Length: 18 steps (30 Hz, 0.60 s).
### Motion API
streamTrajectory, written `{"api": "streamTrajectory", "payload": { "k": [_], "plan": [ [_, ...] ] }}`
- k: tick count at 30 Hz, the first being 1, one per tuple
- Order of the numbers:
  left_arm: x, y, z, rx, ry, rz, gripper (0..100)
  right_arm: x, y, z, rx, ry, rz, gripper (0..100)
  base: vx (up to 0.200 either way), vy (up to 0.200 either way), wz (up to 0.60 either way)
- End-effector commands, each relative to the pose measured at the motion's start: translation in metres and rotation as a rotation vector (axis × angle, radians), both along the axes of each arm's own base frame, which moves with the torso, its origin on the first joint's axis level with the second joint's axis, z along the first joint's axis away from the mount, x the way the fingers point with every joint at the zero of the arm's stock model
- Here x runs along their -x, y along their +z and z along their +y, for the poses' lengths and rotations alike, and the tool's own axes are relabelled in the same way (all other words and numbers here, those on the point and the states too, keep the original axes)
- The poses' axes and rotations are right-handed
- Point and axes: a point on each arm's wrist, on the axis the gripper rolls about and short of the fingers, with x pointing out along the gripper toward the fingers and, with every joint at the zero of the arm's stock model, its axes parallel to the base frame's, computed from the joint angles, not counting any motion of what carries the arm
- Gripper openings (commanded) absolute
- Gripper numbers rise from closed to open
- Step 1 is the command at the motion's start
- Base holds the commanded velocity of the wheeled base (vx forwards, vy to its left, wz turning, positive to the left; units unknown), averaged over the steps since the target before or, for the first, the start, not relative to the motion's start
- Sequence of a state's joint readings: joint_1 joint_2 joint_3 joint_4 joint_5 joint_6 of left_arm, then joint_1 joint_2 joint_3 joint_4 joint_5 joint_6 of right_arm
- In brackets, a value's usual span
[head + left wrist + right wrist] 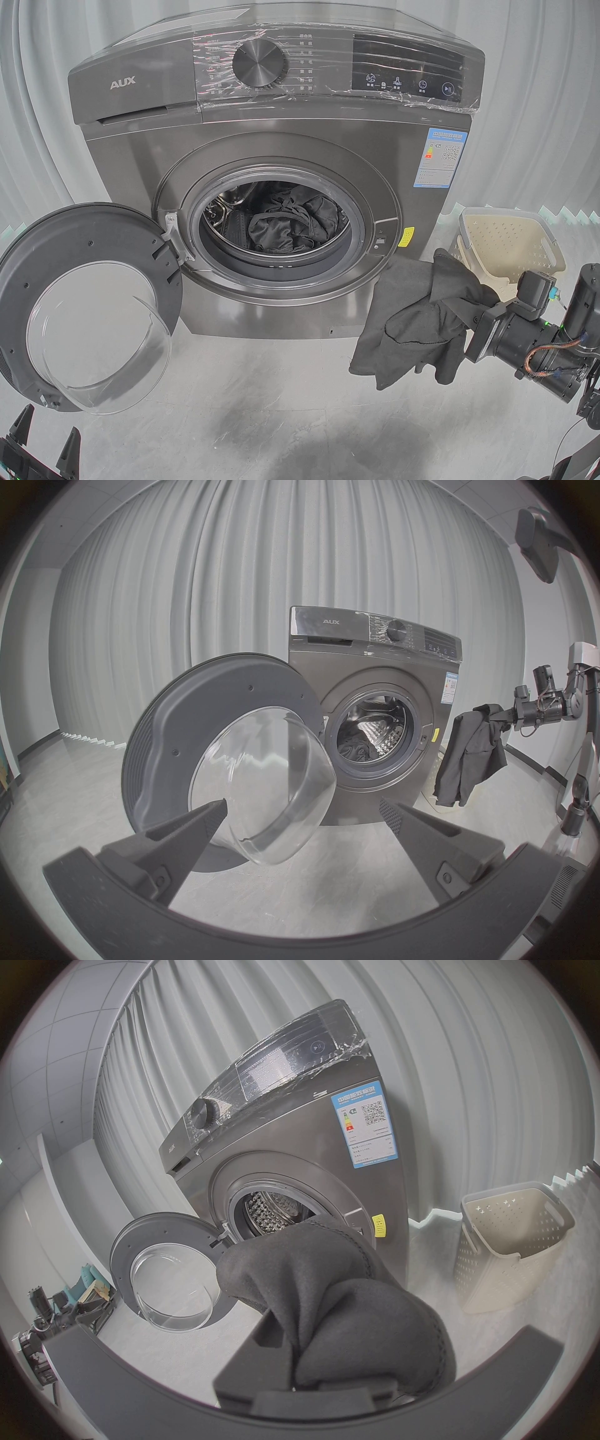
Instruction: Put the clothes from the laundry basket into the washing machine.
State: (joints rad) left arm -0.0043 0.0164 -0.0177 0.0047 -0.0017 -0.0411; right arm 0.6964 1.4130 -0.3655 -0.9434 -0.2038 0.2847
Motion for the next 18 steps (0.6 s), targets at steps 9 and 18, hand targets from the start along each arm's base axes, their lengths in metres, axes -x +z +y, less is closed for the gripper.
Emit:
{"api": "streamTrajectory", "payload": {
  "k": [9, 18],
  "plan": [
    [0.0001, -0.0048, 0.0, 0.0, 0.0, 0.0, 100, 0.0, -0.0016, 0.0, 0.005, 0.0, 0.006, 0, 0.0, 0.022, 0.0],
    [-0.0001, -0.0051, -0.0001, -0.01, 0.0, 0.0, 100, -0.0039, -0.0089, 0.0032, 0.008, -0.003, 0.04, 0, 0.0, 0.2, 0.0]
  ]
}}
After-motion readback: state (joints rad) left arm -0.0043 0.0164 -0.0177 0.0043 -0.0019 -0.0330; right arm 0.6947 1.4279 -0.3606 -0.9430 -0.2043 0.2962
